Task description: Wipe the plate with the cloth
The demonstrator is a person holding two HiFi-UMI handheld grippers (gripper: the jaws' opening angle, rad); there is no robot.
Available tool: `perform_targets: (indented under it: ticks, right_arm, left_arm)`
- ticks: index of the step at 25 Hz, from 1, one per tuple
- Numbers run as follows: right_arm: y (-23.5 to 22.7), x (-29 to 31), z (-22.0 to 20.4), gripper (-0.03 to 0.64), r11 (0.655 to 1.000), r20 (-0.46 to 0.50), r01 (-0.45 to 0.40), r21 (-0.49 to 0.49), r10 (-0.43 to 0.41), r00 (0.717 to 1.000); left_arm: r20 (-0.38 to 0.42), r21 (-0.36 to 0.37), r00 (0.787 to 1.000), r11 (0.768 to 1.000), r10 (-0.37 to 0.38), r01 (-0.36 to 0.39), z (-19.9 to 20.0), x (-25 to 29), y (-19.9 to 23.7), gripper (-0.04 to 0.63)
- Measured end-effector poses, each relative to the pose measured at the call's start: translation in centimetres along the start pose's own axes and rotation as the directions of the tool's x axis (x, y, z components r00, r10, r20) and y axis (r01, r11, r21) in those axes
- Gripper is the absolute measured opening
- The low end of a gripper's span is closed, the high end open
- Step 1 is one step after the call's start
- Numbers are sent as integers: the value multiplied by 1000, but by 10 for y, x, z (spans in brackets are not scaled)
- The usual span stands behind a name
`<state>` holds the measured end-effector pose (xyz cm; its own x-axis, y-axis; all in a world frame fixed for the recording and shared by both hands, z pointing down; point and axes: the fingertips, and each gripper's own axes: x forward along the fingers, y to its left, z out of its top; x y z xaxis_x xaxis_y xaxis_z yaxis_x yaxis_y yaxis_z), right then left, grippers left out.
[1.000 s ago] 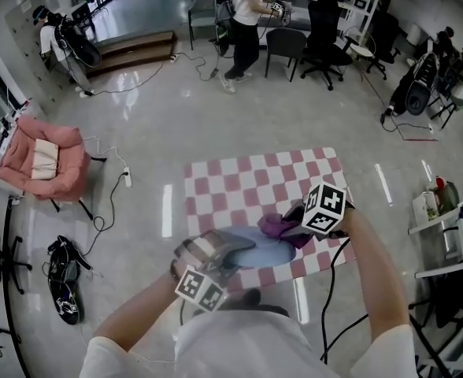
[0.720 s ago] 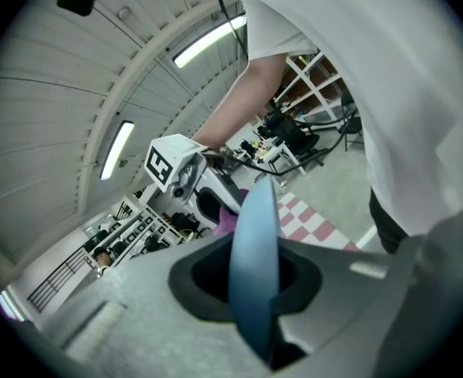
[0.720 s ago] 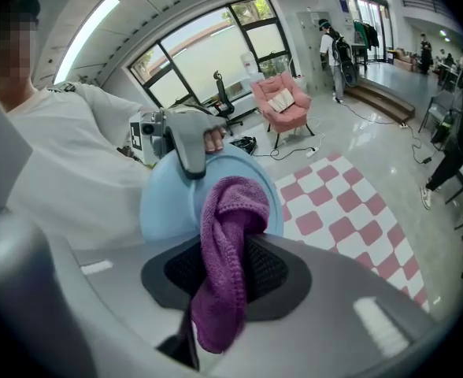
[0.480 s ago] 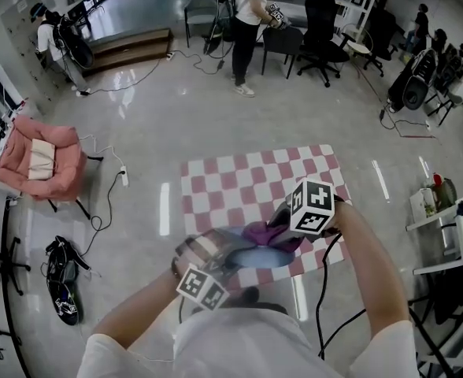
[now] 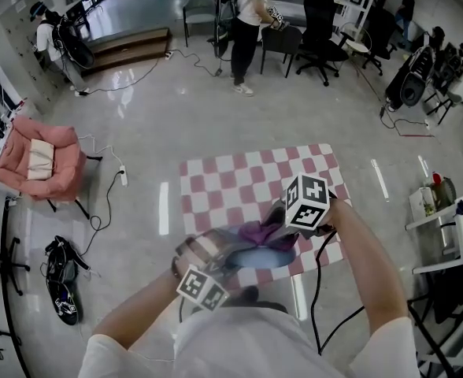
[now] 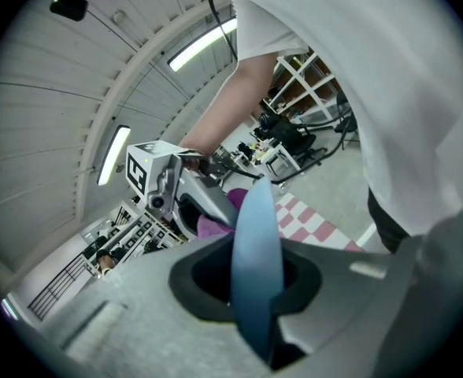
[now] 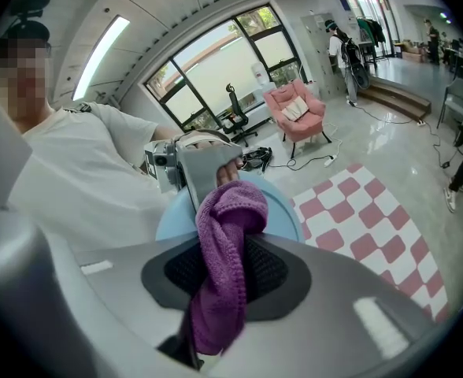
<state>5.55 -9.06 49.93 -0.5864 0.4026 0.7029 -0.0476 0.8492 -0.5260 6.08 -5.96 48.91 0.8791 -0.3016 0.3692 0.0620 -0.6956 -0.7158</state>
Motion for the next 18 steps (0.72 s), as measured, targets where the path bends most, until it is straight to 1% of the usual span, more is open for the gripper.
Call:
perform_targets:
  ticks: [4, 7, 13, 18]
  right_arm:
    - [2, 0, -3, 112, 1000, -1, -16, 16, 16, 1000]
    - [2, -2, -9, 112, 999, 3, -28, 27, 28, 1000]
    - [-15, -6, -33, 112, 998, -23, 22, 64, -21, 1000]
    - [-23, -4, -45, 112, 996, -27, 24, 85, -22, 999]
  left_arm:
    - [-5, 13, 1000, 1000, -4, 4, 3, -1, -1, 38]
    - [4, 5, 1000, 1000, 5, -5, 6, -2, -2, 38]
    - [20, -17, 1000, 1000, 17, -17, 13, -5, 3, 39]
    - [49, -13, 999, 1000, 14, -13, 23, -7, 5, 41]
